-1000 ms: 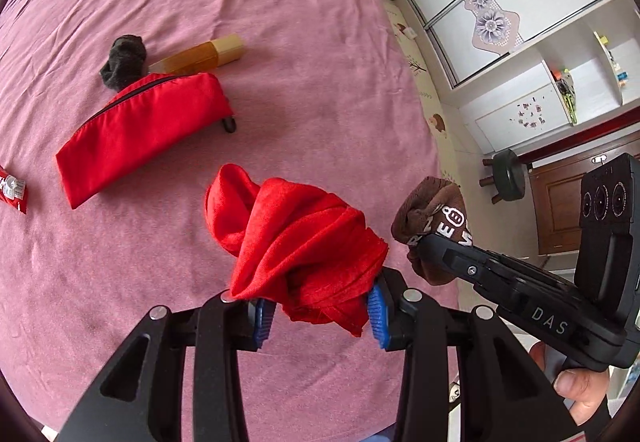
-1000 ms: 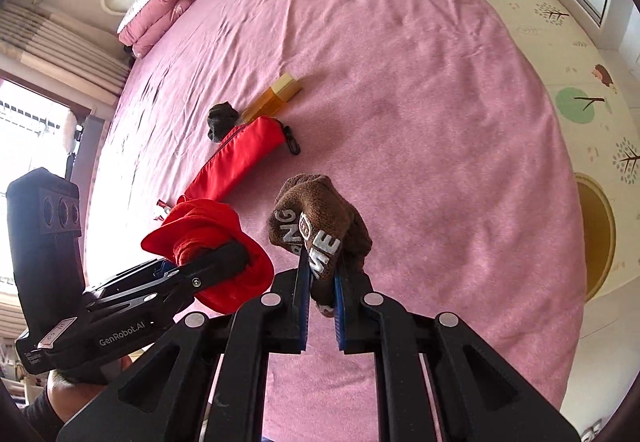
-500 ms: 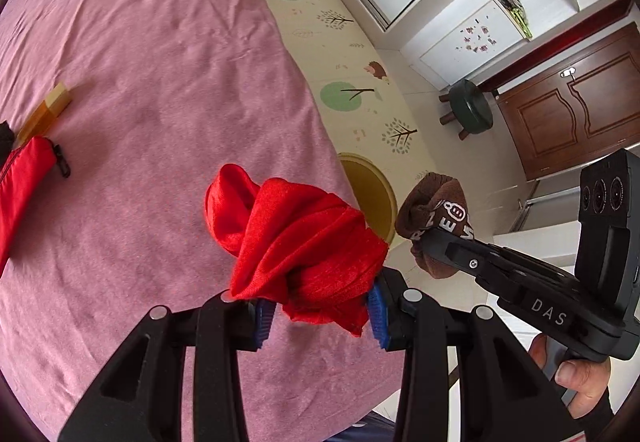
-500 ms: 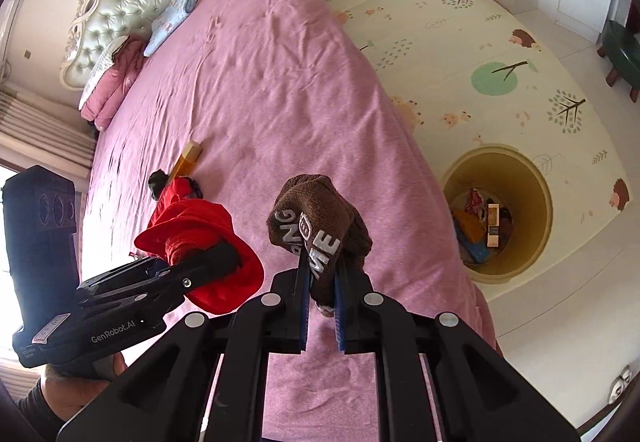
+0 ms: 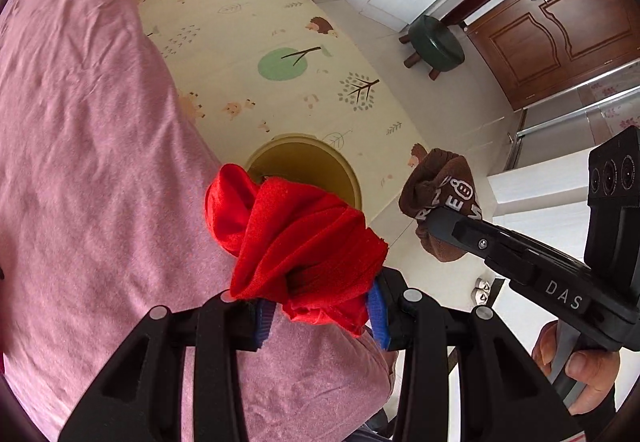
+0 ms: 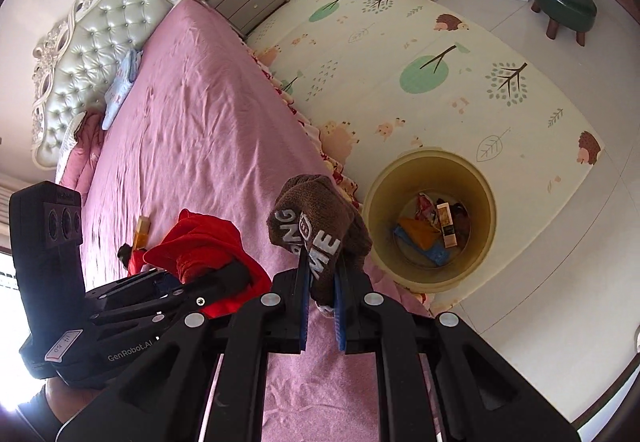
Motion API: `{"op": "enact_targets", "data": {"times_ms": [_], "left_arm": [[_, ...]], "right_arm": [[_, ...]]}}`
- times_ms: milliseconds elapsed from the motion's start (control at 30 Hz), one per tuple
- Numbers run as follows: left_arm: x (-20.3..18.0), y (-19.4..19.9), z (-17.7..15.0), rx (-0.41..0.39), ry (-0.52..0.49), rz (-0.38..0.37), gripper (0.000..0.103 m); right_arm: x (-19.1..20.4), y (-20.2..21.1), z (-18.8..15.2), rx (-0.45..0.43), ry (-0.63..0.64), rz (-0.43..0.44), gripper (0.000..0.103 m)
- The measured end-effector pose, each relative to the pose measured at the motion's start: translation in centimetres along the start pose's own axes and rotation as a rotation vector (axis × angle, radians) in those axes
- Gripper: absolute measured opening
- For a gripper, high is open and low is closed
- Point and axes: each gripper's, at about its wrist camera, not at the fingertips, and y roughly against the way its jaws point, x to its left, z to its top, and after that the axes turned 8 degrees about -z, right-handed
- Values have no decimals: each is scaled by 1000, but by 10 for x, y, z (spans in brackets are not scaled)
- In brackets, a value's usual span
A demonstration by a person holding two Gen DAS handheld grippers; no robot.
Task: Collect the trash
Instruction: 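Carry both socks over the yellow bin and open both tools, then move both empty tools back over the remaining items on the bed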
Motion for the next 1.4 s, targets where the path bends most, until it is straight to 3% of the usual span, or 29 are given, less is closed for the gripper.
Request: {"op": "enact_targets", "data": {"times_ms": [333,567,633,700,733,767,800,1000,1400], "left_arm": [[-23,-64,40,117,-99,-4,39],[-26,-93,64,159,-119,-2,40],[-26,-99,69,169,-124,-2,44],[-23,-102,73,180,-123,-1,57],[-22,-104,74,186,-123,2,61],[-20,-105,75,187,-122,12,71],[-17,-106,76,189,-119,26,79],[-2,-110,75,213,-92,85,83],[-2,-86,66,169,-82,75,84]], "right_arm": [[-53,-21,26,5,-115,-32,10],[-66,-36,34,27,-141,-40,10],[-66,-36,36,27,-144,-42,13],[-71,-37,40,28,-163,-44,15],[-74,-37,41,28,-180,-39,26],[-77,-37,42,23,-195,-41,36],[-80,-37,43,21,-205,-46,38],[-86,-35,45,21,-226,-46,39],[-63,-27,39,25,-188,-45,39]]}}
